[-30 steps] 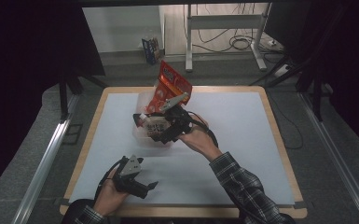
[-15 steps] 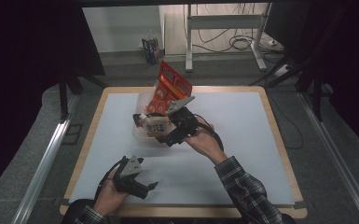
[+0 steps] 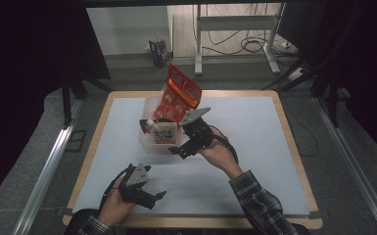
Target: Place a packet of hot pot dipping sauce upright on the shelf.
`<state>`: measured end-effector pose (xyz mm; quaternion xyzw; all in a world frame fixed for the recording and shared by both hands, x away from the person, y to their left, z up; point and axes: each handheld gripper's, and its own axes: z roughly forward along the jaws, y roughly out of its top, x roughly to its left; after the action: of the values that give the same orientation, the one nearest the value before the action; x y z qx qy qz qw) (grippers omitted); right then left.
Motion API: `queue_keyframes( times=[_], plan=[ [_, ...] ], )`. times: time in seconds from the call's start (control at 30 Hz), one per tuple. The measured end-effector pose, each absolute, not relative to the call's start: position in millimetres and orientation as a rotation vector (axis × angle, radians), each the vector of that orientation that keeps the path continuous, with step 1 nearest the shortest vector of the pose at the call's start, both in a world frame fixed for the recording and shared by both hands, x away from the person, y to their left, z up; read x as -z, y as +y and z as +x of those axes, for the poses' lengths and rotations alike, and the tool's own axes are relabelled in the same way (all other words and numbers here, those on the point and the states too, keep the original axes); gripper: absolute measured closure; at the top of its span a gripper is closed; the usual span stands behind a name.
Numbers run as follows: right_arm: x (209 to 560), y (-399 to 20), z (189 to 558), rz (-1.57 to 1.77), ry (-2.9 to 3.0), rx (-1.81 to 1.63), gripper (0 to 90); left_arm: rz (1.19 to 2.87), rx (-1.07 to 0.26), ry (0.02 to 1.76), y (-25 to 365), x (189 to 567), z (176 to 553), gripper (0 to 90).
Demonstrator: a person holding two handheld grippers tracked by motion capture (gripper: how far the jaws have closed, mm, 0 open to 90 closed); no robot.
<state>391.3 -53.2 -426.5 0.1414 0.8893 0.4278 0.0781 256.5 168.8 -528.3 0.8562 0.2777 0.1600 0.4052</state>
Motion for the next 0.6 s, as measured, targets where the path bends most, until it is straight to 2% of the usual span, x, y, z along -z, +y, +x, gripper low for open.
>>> queue_keyframes(
  times=[0.6],
  plan=[
    [442, -66, 380, 0.461, 2.665, -1.206, 0.0, 2.166, -0.411, 0.668, 167, 527, 254, 0.0]
  ],
)
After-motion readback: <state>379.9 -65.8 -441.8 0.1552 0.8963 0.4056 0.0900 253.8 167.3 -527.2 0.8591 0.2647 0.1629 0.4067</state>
